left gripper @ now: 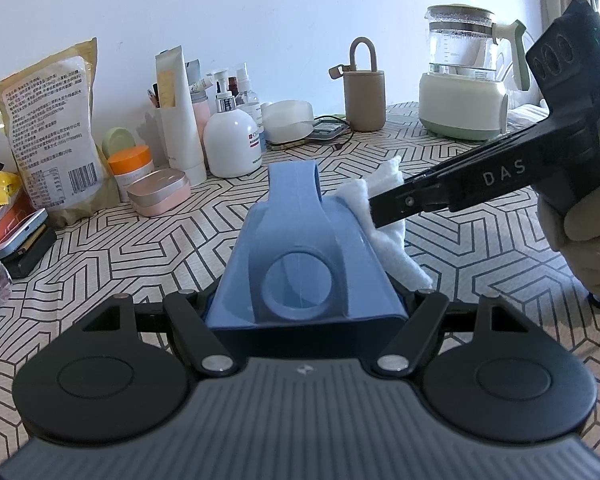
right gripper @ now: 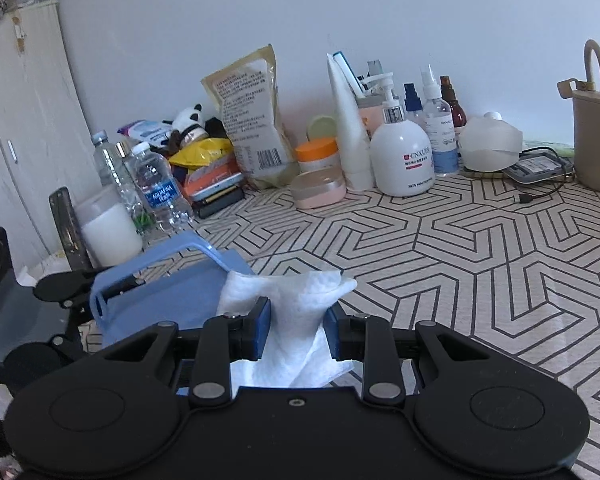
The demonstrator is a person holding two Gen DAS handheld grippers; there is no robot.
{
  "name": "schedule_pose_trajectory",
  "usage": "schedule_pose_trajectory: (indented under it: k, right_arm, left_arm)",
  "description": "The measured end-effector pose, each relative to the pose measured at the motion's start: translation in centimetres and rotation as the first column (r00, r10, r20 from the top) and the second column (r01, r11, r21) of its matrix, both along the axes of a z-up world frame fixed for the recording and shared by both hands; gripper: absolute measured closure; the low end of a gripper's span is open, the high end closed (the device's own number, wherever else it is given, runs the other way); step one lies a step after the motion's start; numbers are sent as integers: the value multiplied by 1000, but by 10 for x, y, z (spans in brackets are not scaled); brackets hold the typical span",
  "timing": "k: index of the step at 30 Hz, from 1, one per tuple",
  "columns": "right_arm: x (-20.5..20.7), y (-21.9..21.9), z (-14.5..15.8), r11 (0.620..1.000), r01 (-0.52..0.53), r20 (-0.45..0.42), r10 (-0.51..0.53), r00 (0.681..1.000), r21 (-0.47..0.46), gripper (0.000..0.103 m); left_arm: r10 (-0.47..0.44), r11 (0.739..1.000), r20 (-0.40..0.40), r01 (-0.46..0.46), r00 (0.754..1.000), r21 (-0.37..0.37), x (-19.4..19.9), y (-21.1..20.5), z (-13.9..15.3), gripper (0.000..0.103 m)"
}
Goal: Clean container
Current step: 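Pull the wipe away from the container with the right tool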
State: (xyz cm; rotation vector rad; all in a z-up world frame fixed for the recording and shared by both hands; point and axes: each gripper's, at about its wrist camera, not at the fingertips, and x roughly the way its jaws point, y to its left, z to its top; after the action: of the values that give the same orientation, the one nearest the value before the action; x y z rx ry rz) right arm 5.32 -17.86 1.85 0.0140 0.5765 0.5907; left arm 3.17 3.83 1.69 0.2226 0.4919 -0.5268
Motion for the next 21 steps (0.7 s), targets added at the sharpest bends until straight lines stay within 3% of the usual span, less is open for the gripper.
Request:
schedule_pose_trajectory:
  k: [9,18,21]
  right_arm:
    - [-1,-4,1,991,103,50,-99,994,-82,70]
    - [0,12,-7,984,48,20,-46,999,-170,68]
    - [0,14,-8,982,49,17,-47,999,-183,61]
  left_arm:
    - [33,999,-15,-33,999,-9,2,2,0,28]
    - [151,986,-42,-153,988,-64,9,14,2,29]
    - [153,987,-32,-155,988,-48,8,12,2,29]
